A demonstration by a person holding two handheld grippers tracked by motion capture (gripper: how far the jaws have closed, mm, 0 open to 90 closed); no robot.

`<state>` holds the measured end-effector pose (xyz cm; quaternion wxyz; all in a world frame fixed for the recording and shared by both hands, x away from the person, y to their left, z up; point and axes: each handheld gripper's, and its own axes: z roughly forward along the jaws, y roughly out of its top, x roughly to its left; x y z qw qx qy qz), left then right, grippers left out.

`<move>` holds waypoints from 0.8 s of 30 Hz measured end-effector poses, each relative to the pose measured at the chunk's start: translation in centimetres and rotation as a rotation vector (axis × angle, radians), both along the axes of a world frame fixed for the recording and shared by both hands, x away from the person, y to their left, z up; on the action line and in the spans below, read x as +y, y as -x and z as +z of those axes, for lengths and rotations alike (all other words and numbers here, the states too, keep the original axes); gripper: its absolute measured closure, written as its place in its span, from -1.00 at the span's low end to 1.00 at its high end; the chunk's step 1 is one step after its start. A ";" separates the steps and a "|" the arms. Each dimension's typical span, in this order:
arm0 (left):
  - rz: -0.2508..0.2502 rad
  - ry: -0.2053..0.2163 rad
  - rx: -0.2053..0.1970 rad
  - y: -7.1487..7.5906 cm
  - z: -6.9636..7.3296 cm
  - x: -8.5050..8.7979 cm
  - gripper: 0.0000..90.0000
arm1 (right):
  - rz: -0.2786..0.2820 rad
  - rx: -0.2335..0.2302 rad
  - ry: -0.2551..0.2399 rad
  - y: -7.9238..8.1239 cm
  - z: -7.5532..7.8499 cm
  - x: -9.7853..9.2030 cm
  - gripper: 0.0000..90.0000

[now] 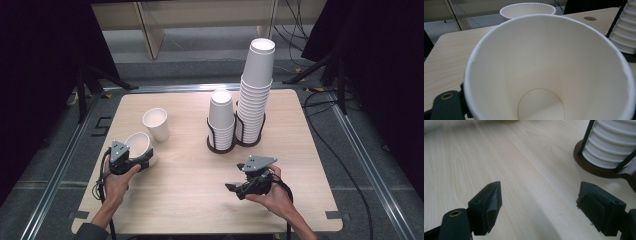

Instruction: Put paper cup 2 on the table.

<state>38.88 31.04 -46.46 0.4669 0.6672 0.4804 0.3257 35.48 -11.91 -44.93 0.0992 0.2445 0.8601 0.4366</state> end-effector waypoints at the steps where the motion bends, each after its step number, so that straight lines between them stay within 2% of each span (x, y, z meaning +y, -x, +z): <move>1: 0.003 0.003 0.000 -0.1 0.0 0.1 -0.68 | 0.000 -0.003 0.003 0.0 0.0 0.0 -0.55; 9: 0.025 -0.006 0.006 -1.2 0.0 0.5 -0.68 | -0.001 -0.002 0.002 -0.1 -0.1 0.0 -0.55; 12: 0.032 -0.007 0.007 -1.5 0.1 0.7 -0.68 | 0.003 -0.015 0.006 -0.1 -0.1 0.0 -0.55; 13: 0.037 -0.004 0.007 -1.6 0.1 0.8 -0.68 | -0.006 0.005 0.000 0.1 -0.1 0.1 -0.54; 15: 0.046 -0.012 0.012 -1.8 0.1 0.9 -0.68 | -0.006 0.003 0.001 0.0 -0.1 0.0 -0.55; 16: 0.046 -0.012 0.014 -1.8 0.0 1.0 -0.68 | 0.003 -0.014 0.005 -0.1 -0.1 0.0 -0.54; 21: 0.048 -0.026 0.024 -2.3 0.0 1.2 -0.68 | 0.004 -0.015 0.004 -0.1 -0.1 0.0 -0.54; 22: 0.048 -0.025 0.019 -2.4 0.1 1.3 -0.68 | -0.009 0.005 -0.001 0.1 -0.1 0.1 -0.54; 24: 0.046 -0.030 0.012 -2.6 0.2 1.3 -0.68 | -0.008 0.006 0.000 0.1 -0.1 0.1 -0.54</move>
